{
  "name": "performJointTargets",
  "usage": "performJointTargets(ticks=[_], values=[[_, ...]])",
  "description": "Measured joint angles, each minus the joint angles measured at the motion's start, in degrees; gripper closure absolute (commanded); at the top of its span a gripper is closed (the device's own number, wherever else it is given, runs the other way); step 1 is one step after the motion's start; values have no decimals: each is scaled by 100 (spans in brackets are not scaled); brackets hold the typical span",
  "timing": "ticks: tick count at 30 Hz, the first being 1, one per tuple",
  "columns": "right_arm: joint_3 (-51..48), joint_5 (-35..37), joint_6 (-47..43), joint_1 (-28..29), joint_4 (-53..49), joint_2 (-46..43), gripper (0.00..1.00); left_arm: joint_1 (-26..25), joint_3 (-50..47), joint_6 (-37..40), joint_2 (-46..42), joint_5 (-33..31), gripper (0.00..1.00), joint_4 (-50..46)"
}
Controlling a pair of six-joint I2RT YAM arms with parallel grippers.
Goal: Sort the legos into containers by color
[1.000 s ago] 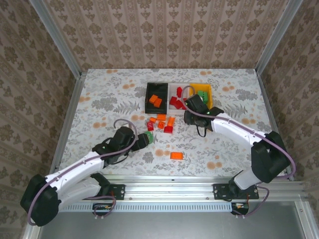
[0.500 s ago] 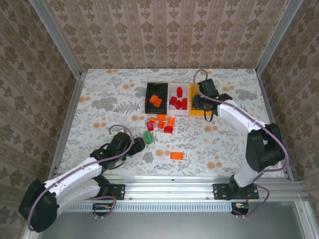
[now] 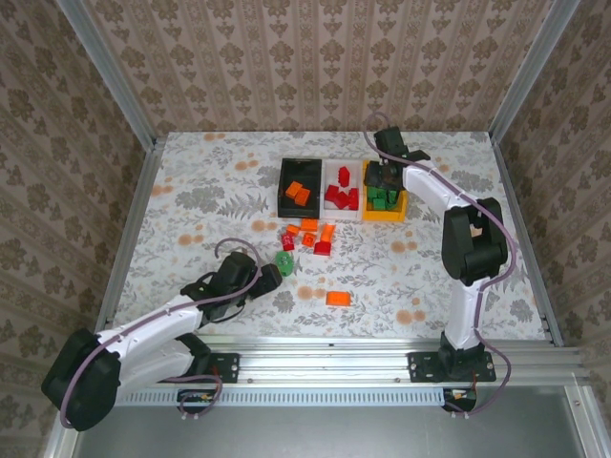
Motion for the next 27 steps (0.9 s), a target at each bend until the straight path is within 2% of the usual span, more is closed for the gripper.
performJointTargets(ticks=[3, 6, 9, 11, 14, 18, 27], values=[[96, 101, -11, -9, -81, 0, 33, 0, 0, 0, -57, -2, 1, 2], [55, 170, -7, 9, -44, -83, 34, 0, 0, 0, -94, -2, 1, 4], [-439, 278, -4, 129, 61, -538, 36, 0, 0, 2, -94, -7, 1, 7], [-953, 398, -9, 409, 131, -1080, 38, 0, 0, 4, -87, -28, 1, 7], [-1637, 566, -33, 1163, 205, -1921, 40, 15, 2, 20, -87, -66, 1, -2], [-2352, 570, -96, 2083, 317, -2658, 38, 127, 52, 103, -87, -109, 1, -55], [-3462, 442, -103, 2704, 258, -2924, 36, 352, 247, 291, -26, -129, 2, -120]])
